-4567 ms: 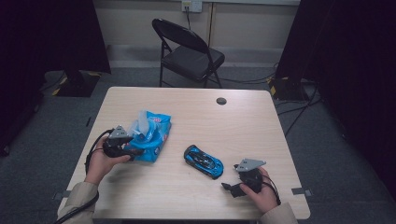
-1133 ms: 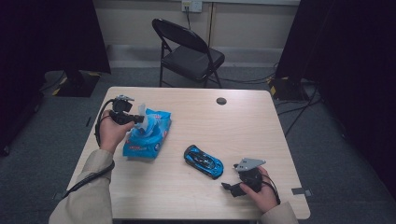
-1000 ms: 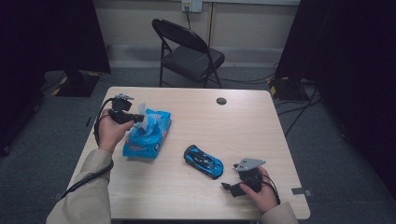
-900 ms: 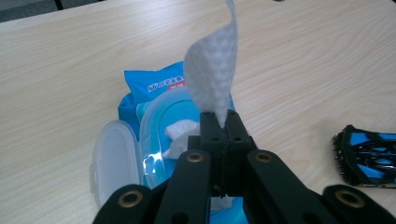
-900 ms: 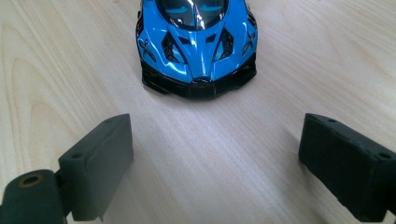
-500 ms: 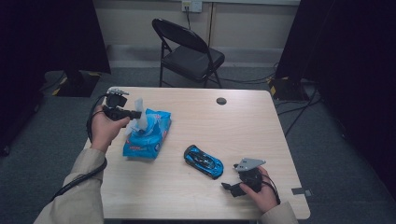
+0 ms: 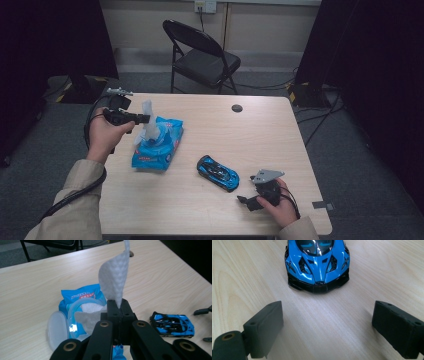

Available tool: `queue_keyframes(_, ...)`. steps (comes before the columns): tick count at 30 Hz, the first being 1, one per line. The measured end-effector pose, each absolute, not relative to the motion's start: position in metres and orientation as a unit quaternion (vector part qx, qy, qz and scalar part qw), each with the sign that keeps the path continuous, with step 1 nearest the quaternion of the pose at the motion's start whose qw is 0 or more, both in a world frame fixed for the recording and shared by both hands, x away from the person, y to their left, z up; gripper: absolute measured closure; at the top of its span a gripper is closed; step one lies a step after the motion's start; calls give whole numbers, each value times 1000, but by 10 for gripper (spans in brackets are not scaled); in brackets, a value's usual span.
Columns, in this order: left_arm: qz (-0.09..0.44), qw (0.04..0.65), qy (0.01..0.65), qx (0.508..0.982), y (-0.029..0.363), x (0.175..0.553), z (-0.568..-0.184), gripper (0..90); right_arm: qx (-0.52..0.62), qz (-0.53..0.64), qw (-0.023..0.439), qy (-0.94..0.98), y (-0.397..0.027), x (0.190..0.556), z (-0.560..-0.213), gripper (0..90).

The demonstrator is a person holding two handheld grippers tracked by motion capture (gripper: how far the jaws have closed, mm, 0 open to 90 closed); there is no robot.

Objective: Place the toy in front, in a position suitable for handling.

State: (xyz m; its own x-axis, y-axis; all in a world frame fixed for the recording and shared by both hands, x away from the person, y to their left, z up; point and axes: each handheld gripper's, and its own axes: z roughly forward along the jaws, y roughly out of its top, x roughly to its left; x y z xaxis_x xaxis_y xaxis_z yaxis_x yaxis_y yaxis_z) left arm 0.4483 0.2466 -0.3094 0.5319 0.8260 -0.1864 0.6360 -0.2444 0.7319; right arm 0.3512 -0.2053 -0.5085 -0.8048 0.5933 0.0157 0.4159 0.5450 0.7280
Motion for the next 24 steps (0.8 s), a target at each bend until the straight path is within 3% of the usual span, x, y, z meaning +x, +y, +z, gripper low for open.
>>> queue_keyframes(12, 101, 427, 450, 778, 238, 429, -296, 900, 290, 379, 117, 871, -205, 351, -508, 96)
queue_keyframes(24, 65, 440, 435, 783, 222, 412, -316, 900, 289, 379, 116, 871, -205, 352, -509, 95)
